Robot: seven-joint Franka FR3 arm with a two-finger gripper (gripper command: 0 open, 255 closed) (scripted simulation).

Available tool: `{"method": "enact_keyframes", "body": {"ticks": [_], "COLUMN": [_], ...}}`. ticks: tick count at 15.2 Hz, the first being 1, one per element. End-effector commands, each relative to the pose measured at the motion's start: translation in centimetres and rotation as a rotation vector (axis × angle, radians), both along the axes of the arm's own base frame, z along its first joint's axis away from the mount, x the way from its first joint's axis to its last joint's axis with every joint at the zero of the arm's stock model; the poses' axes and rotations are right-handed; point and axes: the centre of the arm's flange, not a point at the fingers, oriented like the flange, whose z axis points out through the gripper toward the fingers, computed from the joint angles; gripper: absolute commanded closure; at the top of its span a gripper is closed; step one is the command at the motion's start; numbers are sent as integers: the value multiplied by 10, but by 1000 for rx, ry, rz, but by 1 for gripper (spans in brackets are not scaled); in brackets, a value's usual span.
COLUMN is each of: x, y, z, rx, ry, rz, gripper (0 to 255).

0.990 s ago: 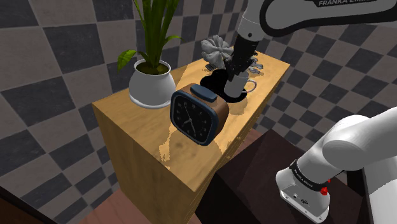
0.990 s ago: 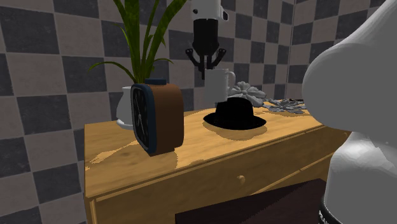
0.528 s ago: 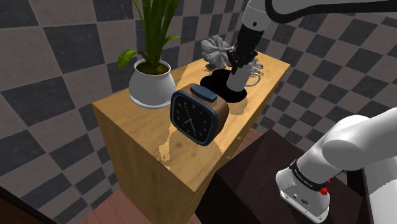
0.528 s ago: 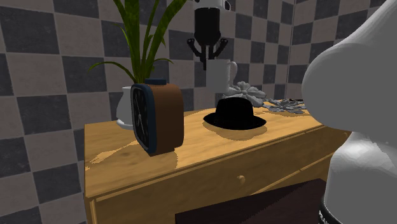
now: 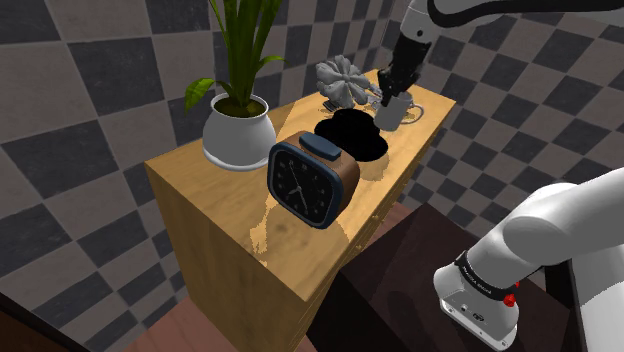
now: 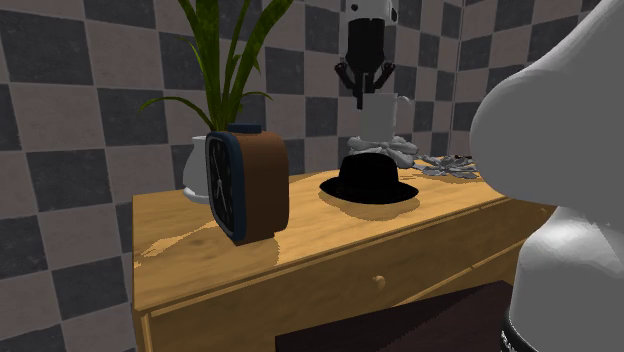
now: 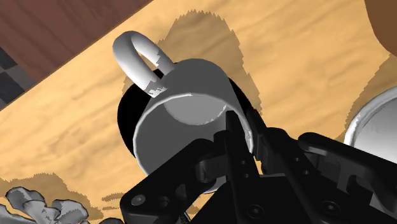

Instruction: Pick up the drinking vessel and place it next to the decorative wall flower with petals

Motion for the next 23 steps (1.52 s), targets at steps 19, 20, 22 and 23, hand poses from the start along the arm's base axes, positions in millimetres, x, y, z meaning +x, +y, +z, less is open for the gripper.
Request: {"method": "enact_keyframes", "body": {"ticks": [19, 20, 22, 23], "x": [32, 34, 37, 39], "y": [-262, -275, -301, -314], "z": [1, 1, 1, 1], "rx": [0, 0, 0, 0], "ry": [0, 0, 0, 0], "rz": [2, 2, 2, 2], "gripper": [255, 255, 255, 255]}}
